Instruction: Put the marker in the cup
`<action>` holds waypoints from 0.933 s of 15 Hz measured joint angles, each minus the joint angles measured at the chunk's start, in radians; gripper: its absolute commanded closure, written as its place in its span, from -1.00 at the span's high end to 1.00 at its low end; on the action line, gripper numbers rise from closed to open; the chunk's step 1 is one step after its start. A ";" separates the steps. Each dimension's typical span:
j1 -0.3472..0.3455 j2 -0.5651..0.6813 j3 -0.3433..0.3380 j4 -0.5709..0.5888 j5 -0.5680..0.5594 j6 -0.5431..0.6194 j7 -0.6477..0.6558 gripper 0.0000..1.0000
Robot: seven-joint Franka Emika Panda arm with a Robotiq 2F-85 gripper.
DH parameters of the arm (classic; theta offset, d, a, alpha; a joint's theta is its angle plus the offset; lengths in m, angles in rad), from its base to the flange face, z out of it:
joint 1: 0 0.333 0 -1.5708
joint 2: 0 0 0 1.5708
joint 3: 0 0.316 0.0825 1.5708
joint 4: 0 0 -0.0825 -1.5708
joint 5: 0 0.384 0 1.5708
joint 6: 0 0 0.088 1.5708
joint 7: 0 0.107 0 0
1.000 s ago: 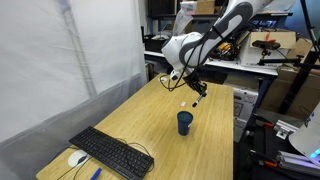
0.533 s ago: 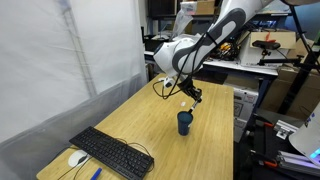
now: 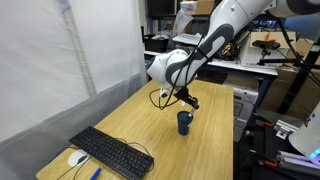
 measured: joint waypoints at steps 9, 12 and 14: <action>-0.005 0.034 -0.035 0.068 -0.049 -0.005 0.037 0.13; 0.000 0.034 -0.031 0.068 -0.049 -0.007 0.047 0.57; 0.001 0.033 -0.030 0.068 -0.049 -0.007 0.051 0.84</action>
